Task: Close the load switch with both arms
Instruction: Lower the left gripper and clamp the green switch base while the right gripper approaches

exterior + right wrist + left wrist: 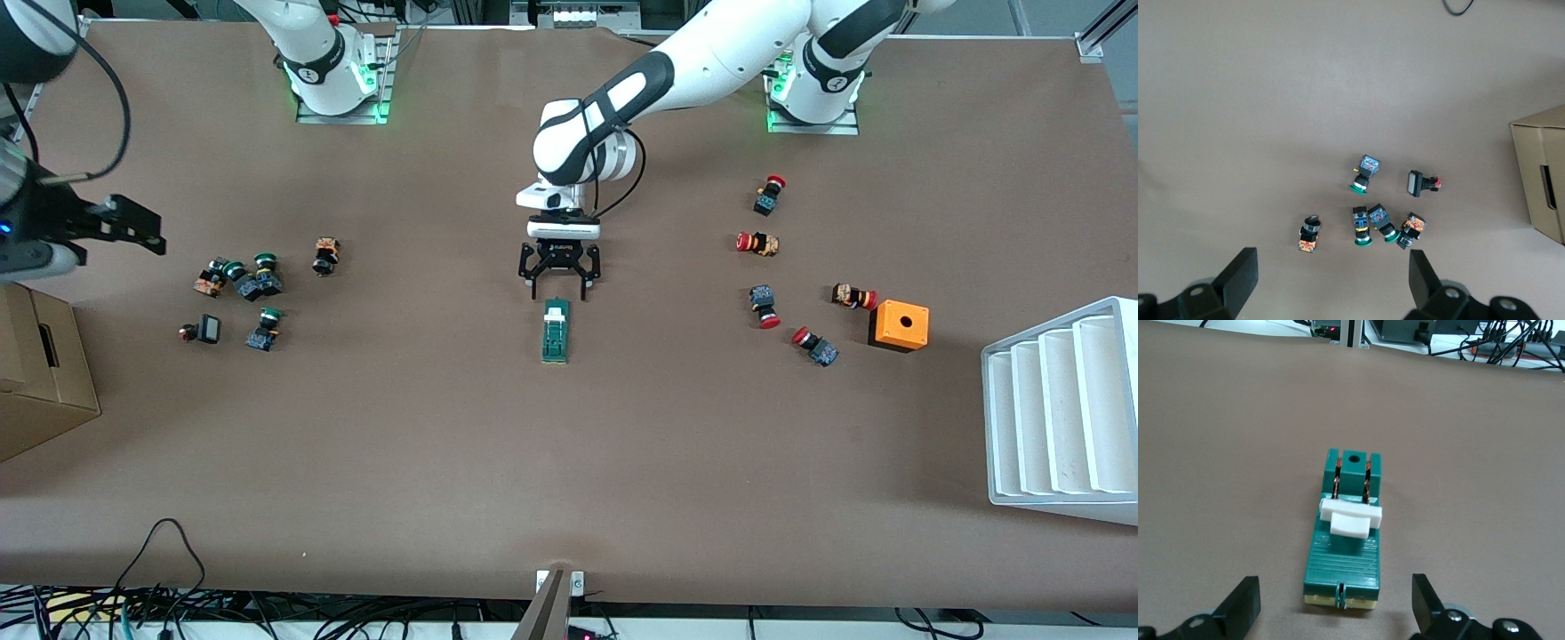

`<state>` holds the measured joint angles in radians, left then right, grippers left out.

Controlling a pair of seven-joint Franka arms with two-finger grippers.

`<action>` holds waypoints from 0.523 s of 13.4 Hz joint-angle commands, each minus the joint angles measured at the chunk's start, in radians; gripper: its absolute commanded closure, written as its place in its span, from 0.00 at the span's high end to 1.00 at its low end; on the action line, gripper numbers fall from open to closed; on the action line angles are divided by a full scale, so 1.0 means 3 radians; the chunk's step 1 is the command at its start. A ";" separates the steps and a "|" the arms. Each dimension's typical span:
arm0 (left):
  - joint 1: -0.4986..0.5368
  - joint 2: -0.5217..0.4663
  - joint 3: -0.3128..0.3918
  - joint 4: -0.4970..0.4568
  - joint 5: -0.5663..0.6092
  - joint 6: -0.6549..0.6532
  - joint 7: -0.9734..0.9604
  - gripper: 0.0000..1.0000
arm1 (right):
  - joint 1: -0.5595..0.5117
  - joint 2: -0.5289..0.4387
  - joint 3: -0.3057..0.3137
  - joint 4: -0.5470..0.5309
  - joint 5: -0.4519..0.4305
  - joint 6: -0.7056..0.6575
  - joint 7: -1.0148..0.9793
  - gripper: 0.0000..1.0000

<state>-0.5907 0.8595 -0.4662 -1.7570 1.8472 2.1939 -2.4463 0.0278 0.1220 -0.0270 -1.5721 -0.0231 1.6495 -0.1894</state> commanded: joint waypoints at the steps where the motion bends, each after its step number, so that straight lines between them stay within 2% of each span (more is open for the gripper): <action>1: -0.0214 0.0096 0.0193 0.0125 0.0122 -0.0098 -0.0226 1.00 | 0.0010 0.0171 0.0018 0.0081 0.0005 -0.0017 -0.0258 1.00; 4: -0.0296 0.0146 0.0261 0.0125 0.0453 -0.0245 -0.0563 1.00 | 0.0005 0.0344 0.0013 0.0198 0.0097 0.0034 -0.0254 0.99; 7: -0.0337 0.0233 0.0261 0.0125 0.0694 -0.0420 -0.0824 1.00 | 0.0020 0.0508 0.0003 0.0285 0.0567 0.0243 0.0214 0.99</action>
<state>-0.6663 0.8988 -0.4023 -1.7450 2.0007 2.0992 -2.6256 0.0309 0.2358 -0.0240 -1.5306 0.0844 1.6970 -0.2089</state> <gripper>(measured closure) 0.000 0.009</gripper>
